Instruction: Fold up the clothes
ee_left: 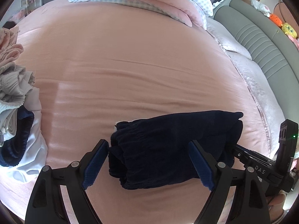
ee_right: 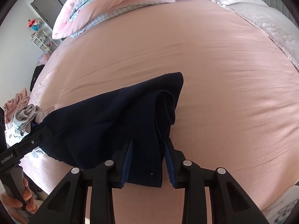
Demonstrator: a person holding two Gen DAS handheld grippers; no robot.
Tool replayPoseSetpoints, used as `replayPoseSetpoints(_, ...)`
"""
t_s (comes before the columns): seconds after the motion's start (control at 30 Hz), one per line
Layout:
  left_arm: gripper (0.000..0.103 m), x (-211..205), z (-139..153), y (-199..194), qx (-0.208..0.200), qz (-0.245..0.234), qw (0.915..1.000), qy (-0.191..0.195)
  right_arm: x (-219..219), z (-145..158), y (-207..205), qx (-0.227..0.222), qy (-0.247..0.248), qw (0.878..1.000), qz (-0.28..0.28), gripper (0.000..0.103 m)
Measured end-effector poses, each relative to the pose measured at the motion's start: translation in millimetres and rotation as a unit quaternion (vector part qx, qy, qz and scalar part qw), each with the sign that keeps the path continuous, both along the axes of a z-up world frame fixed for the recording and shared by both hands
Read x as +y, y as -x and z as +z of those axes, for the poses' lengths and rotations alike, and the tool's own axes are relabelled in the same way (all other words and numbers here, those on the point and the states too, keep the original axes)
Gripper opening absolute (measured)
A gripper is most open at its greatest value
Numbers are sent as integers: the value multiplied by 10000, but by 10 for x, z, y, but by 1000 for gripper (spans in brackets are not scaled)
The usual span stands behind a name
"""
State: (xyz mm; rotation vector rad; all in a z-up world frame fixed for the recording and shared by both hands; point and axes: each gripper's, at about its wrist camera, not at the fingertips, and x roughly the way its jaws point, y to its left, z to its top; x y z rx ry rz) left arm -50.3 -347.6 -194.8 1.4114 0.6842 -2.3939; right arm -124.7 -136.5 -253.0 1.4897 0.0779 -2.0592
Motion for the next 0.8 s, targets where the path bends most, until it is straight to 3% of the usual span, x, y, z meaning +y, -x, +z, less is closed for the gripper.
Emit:
replayPoseSetpoints(0.07, 86, -34, -40, 57, -226, 88, 9996, 164, 1, -45, 10, 6, -159, 9999, -7, 18)
replayPoseSetpoints(0.17, 86, -178, -124, 70, -334, 324, 9988, -164, 50, -69, 7, 63, -292, 9995, -47, 17)
replayPoseSetpoints(0.27, 86, -270, -199, 60, -410, 446, 9979, -233, 68, -64, -29, 297, -553, 9980, 25, 17)
replayPoseSetpoints(0.6, 88, -472, -445, 299, -800, 533, 9953, 85, 89, -226, 42, 451, -920, 9946, 166, 11)
replayPoseSetpoints(0.8, 88, -412, -321, 377, -854, 353, 9957, 78, 19, -201, -53, 774, -1124, 9900, 366, 11)
